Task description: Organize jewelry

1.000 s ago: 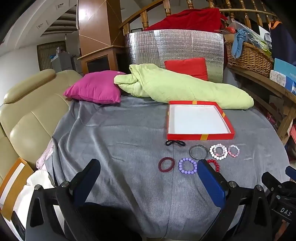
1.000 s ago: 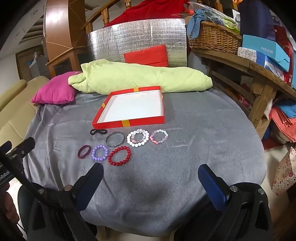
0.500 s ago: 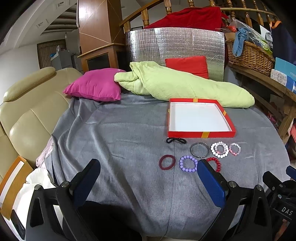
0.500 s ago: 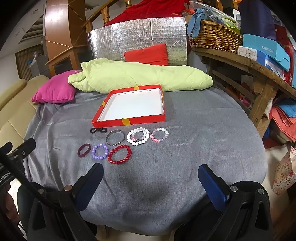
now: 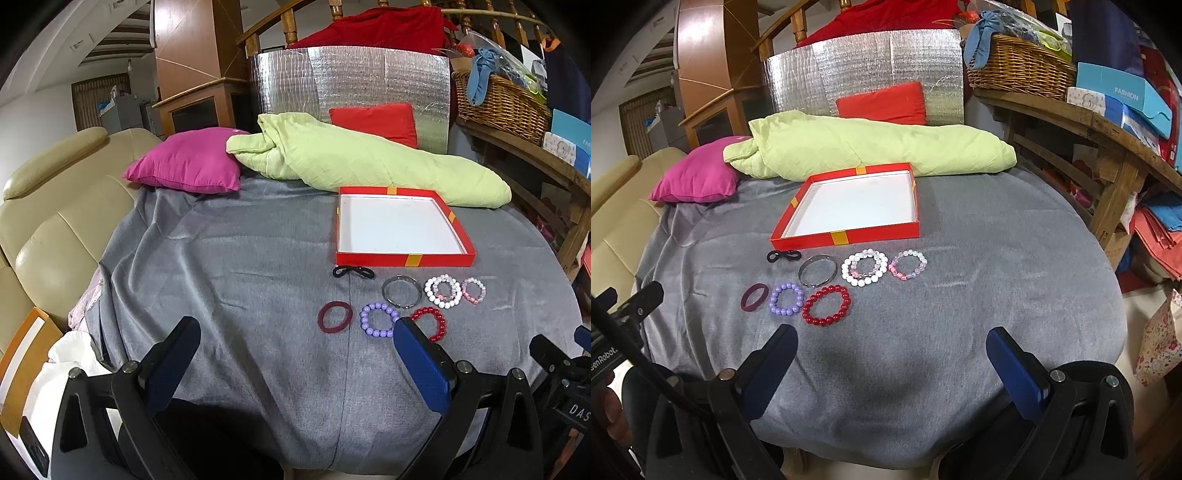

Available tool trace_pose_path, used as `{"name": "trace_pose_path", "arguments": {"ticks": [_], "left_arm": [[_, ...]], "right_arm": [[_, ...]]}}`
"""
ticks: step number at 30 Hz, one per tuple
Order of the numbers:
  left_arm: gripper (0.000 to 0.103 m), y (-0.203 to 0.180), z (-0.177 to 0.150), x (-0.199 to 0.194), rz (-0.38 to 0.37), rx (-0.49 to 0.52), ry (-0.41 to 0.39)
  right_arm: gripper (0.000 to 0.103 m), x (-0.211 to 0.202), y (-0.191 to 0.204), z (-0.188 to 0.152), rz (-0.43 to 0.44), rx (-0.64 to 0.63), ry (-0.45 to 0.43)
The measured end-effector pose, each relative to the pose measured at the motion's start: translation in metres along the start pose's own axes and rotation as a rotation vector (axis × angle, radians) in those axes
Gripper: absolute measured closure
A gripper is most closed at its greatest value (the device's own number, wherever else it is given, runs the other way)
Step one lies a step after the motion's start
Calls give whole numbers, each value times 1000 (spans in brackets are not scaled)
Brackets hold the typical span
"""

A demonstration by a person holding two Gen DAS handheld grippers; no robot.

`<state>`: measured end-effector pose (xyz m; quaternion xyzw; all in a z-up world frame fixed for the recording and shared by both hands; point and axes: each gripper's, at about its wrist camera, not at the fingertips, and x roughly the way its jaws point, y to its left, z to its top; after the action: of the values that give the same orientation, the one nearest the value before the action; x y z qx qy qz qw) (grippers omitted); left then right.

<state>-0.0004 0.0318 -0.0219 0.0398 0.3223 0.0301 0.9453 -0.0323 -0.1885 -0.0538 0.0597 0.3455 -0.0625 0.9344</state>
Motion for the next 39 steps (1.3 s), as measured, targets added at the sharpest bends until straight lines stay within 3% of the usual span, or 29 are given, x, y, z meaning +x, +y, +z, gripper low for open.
{"name": "trace_pose_path", "arguments": {"ticks": [12,17,20,22,24,27,33,35,37,39], "left_arm": [[0,2,6,46,3,4,53],[0,5,11,99,-104,2,146],[0,10,12,134,-187,-26,205],[0,13,12,153,-189,-42,227],[0,16,13,168,-168,-46,215],[1,16,15,187,-188,-51,251],[30,1,28,214,-242,1,301],[33,-5,33,220,-247,19,298],[41,-8,38,225,-256,30,285],[45,-12,43,230,-269,48,270]], "right_arm": [[0,40,-23,31,-18,19,11],[2,91,-48,50,64,21,128],[12,124,-64,59,104,51,187],[21,140,-69,62,141,88,214],[23,153,-66,63,178,102,226],[41,169,-62,63,154,101,256],[70,204,-54,62,54,10,364],[77,208,-52,60,22,-19,368],[90,206,-50,59,7,-35,358],[92,204,-49,58,5,-30,345]]}}
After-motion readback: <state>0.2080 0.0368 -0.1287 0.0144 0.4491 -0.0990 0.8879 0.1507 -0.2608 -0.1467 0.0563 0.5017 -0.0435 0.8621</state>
